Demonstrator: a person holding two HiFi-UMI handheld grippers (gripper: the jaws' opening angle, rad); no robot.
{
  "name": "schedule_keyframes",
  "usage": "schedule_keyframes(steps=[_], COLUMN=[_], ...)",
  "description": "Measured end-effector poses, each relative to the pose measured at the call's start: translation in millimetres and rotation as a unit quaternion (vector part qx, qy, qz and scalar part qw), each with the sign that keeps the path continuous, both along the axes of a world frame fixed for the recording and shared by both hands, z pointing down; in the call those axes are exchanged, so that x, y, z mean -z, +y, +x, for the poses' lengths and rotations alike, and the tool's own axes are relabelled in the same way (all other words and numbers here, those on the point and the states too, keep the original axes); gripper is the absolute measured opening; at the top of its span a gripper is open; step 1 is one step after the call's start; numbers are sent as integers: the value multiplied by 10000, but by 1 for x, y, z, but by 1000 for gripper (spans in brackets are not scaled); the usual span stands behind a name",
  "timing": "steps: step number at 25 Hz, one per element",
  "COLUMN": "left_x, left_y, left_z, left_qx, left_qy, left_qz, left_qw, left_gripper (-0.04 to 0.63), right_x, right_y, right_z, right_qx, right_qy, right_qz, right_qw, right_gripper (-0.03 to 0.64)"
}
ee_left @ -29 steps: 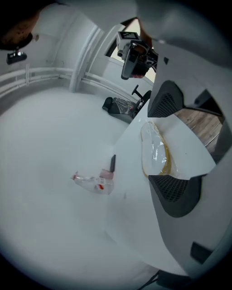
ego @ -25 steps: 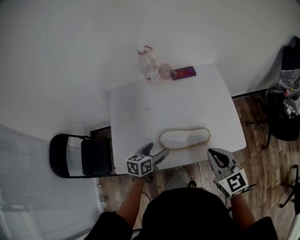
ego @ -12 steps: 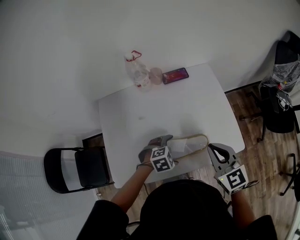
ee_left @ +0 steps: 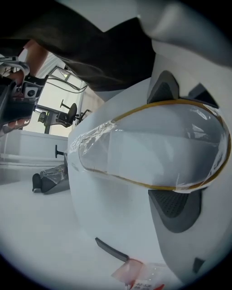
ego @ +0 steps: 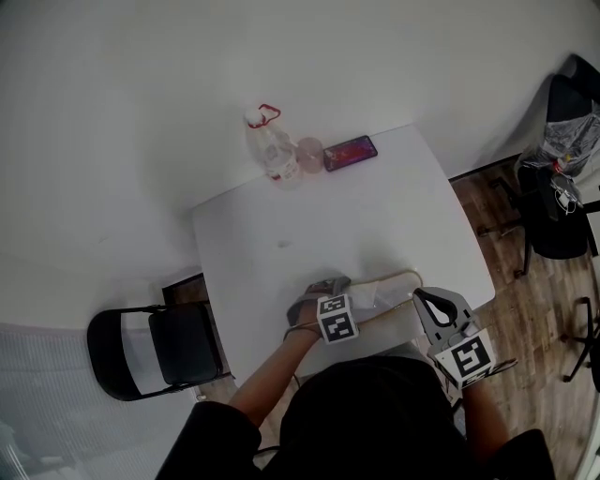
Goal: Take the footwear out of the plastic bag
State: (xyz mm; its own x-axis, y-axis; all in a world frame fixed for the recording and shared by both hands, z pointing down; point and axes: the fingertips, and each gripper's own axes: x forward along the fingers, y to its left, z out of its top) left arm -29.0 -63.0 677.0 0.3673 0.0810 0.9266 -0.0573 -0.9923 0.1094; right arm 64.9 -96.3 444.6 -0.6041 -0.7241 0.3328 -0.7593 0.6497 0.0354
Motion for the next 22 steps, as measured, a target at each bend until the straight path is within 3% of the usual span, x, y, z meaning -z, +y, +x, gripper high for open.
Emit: schedule_keyframes(steps=[5, 13, 22], left_x=[1, 11, 47], left_y=[-1, -2, -14], left_z=[1, 0, -36], left_qx=[-3, 421, 830], left_qy=[36, 678, 1379], left_qz=[-13, -208, 217], left_qw=[10000, 9966, 9867], left_gripper=[555, 555, 548], right_x=[-1, -1, 20], right_y=[-3, -17, -47], right_z=[-2, -10, 15], right_qx=[1, 219, 67], right_qy=[-13, 64, 37], right_qz=[-48, 2, 236], right_qw=[10000, 9997, 9997], right_gripper=[17, 17, 17])
